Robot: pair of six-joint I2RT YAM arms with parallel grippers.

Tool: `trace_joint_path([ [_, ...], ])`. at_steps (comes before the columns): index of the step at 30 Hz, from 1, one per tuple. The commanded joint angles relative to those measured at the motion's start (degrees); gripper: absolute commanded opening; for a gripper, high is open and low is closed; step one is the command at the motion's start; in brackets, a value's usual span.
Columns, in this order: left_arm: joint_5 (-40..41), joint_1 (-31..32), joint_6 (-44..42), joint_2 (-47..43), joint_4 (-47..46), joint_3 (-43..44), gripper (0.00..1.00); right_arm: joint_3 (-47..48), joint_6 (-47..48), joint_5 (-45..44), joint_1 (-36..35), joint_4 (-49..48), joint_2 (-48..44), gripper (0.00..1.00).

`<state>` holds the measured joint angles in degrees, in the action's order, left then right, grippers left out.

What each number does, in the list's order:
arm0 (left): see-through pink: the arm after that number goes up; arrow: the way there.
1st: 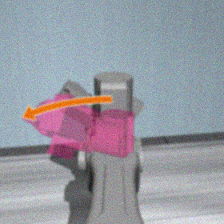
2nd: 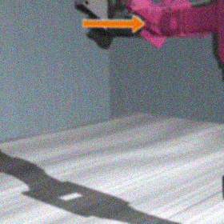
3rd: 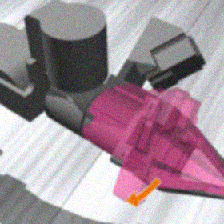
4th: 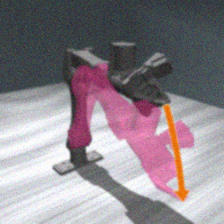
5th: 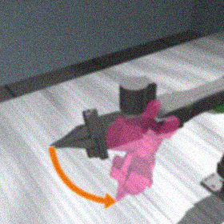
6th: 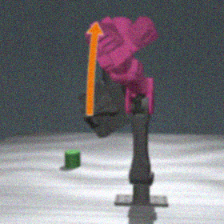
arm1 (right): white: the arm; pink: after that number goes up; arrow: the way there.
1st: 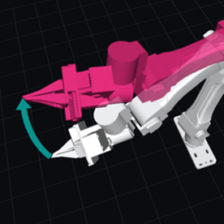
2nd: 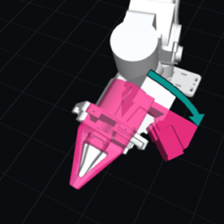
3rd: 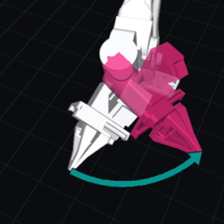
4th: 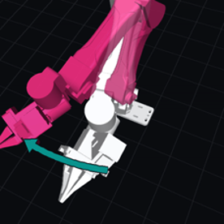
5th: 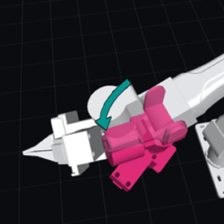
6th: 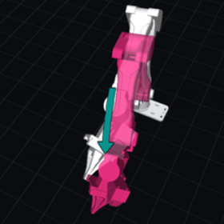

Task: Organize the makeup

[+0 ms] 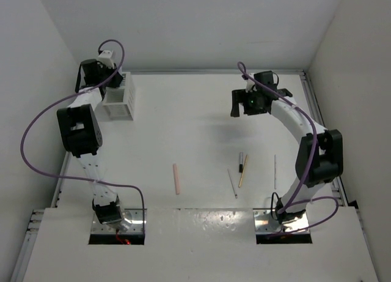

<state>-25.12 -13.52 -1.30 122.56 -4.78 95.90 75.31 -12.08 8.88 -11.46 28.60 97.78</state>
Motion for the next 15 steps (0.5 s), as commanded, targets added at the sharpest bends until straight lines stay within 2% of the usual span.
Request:
trace_joint_path([
  [1,0.1,-0.5,-2.4,-2.6,-3.1,-0.1,0.02,1.2,1.6,-1.1,1.0,0.6,0.0,0.93],
  [3,0.1,-0.5,-3.2,-2.6,-1.9,1.3,0.18,2.3,3.0,-2.7,2.2,2.2,1.4,0.93],
  [4,-0.5,-1.0,-3.7,-2.6,-0.3,2.4,0.32,5.0,3.1,-3.1,2.5,3.5,2.9,0.94],
  [7,-1.9,-1.7,-3.7,-3.1,2.7,4.1,0.41,10.5,3.8,-5.5,4.5,9.9,8.1,0.94],
  [8,-2.5,-2.2,-4.2,-3.1,4.2,4.6,0.49,14.3,4.6,-6.0,5.0,11.4,9.6,0.94],
  [10,-2.5,-2.7,-4.2,-3.7,4.8,5.4,0.55,21.9,6.3,-8.8,5.2,15.7,15.4,0.93],
  [15,-3.0,-3.4,-5.9,-5.8,7.8,8.3,0.59,29.9,13.5,-14.4,5.7,17.2,26.0,0.9],
])
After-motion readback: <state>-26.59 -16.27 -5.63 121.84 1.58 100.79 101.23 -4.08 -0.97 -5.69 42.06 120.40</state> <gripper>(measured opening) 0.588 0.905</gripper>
